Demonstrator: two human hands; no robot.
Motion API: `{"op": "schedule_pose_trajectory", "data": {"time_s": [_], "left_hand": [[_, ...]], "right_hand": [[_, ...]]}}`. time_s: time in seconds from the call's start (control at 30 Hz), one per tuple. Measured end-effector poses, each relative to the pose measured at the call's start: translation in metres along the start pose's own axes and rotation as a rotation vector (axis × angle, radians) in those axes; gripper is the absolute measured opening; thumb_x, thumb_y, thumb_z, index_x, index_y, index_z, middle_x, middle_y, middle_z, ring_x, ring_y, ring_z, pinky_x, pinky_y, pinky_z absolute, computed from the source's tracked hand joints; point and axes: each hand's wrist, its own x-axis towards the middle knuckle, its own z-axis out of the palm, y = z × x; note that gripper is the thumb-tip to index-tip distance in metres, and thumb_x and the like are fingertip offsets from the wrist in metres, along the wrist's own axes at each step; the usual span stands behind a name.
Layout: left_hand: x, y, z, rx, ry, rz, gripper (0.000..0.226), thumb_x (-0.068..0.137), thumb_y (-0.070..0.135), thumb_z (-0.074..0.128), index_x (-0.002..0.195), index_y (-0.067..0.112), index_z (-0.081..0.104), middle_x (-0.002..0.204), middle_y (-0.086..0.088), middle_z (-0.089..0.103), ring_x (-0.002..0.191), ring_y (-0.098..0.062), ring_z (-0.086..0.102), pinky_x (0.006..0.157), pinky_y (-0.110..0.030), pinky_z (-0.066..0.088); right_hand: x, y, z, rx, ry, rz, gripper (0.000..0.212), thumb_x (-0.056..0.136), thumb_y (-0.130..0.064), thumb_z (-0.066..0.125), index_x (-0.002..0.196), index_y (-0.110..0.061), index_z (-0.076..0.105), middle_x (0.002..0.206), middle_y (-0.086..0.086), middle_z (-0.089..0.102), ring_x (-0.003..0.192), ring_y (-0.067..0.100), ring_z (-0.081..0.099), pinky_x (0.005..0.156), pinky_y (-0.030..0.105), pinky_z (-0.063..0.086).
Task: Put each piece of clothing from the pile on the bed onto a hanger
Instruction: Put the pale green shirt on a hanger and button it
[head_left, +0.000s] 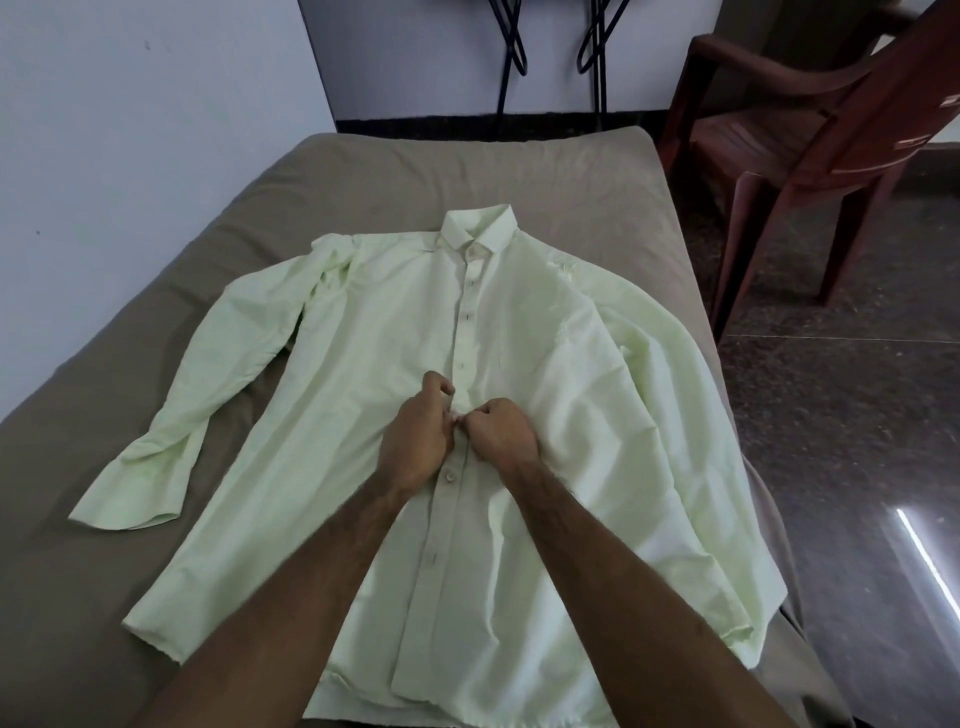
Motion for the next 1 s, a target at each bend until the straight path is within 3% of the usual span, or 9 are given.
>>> {"op": "schedule_pose_trajectory", "data": {"time_s": [0.13, 0.27, 0.37, 0.43, 0.53, 0.63, 0.73, 0.9, 1.0], "left_hand": [[0.014, -0.013, -0.010, 0.096, -0.104, 0.002, 0.054, 0.086, 0.020, 0.072, 0.133, 0.014, 0.046, 0.116, -0.006, 0.058, 0.104, -0.024, 0.057, 0.087, -0.043, 0.051], [0.046, -0.001, -0.020, 0.100, -0.251, -0.078, 0.058, 0.071, 0.028, 0.069, 0.127, 0.016, 0.058, 0.115, -0.001, 0.063, 0.102, -0.023, 0.063, 0.089, -0.042, 0.054], [0.070, 0.009, -0.020, -0.117, -0.233, -0.200, 0.028, 0.086, 0.007, 0.054, 0.111, 0.008, 0.066, 0.108, -0.005, 0.069, 0.101, -0.025, 0.064, 0.092, -0.041, 0.053], [0.078, 0.000, -0.018, -0.196, -0.239, -0.233, 0.037, 0.086, -0.005, 0.046, 0.111, 0.010, 0.068, 0.108, -0.007, 0.069, 0.103, -0.024, 0.064, 0.095, -0.040, 0.051], [0.081, -0.016, -0.015, -0.081, -0.227, -0.022, 0.062, 0.079, -0.014, 0.038, 0.124, 0.018, 0.065, 0.115, -0.005, 0.057, 0.105, -0.018, 0.060, 0.088, -0.026, 0.049], [0.085, -0.020, -0.010, 0.003, -0.207, 0.111, 0.065, 0.080, -0.011, 0.041, 0.126, 0.028, 0.064, 0.110, 0.001, 0.048, 0.105, -0.006, 0.054, 0.085, -0.022, 0.047], [0.094, -0.014, -0.008, 0.074, -0.091, 0.163, 0.051, 0.083, -0.002, 0.047, 0.123, 0.027, 0.063, 0.109, 0.006, 0.051, 0.104, -0.009, 0.057, 0.085, -0.030, 0.049], [0.130, 0.004, -0.009, -0.125, -0.023, -0.137, 0.036, 0.096, 0.007, 0.045, 0.129, 0.014, 0.058, 0.119, -0.002, 0.065, 0.102, -0.016, 0.061, 0.071, -0.018, 0.043], [0.153, 0.008, -0.002, -0.117, -0.061, -0.094, 0.040, 0.094, -0.003, 0.044, 0.124, 0.009, 0.067, 0.123, -0.005, 0.068, 0.114, -0.018, 0.062, 0.090, -0.018, 0.044]], "right_hand": [[0.022, -0.010, -0.021, -0.061, -0.135, -0.026, 0.023, 0.077, -0.010, 0.056, 0.082, 0.007, 0.071, 0.064, 0.012, 0.068, 0.055, 0.027, 0.065, 0.060, 0.037, 0.058], [0.051, -0.043, -0.038, -0.078, 0.125, -0.213, 0.016, 0.087, -0.016, 0.060, 0.096, -0.003, 0.064, 0.094, 0.011, 0.069, 0.086, 0.027, 0.065, 0.071, 0.031, 0.052], [0.068, -0.049, -0.025, -0.087, 0.037, -0.171, 0.036, 0.085, -0.037, 0.067, 0.098, -0.005, 0.056, 0.091, 0.008, 0.062, 0.084, 0.026, 0.063, 0.064, 0.030, 0.046], [0.075, -0.044, -0.021, -0.061, 0.036, -0.141, 0.045, 0.081, -0.046, 0.066, 0.095, -0.005, 0.057, 0.085, 0.007, 0.063, 0.080, 0.025, 0.064, 0.058, 0.026, 0.043], [0.074, -0.036, -0.030, -0.033, 0.020, -0.147, 0.040, 0.082, -0.043, 0.068, 0.082, -0.003, 0.061, 0.069, 0.009, 0.066, 0.067, 0.020, 0.063, 0.048, 0.022, 0.041], [0.074, -0.027, -0.033, -0.031, 0.010, -0.163, 0.032, 0.082, -0.026, 0.070, 0.098, 0.001, 0.064, 0.089, 0.016, 0.072, 0.084, 0.027, 0.068, 0.066, 0.032, 0.050], [0.076, -0.021, -0.026, -0.027, 0.062, -0.174, 0.026, 0.082, -0.018, 0.065, 0.105, -0.004, 0.063, 0.096, 0.009, 0.071, 0.092, 0.024, 0.066, 0.070, 0.028, 0.046], [0.076, -0.027, -0.026, -0.060, 0.001, -0.257, 0.025, 0.092, -0.028, 0.058, 0.087, -0.008, 0.071, 0.082, 0.007, 0.074, 0.081, 0.024, 0.068, 0.074, 0.032, 0.054], [0.091, -0.033, -0.038, -0.046, -0.087, -0.250, 0.028, 0.095, -0.022, 0.057, 0.085, -0.002, 0.074, 0.078, 0.011, 0.075, 0.076, 0.029, 0.072, 0.072, 0.035, 0.060]]}}
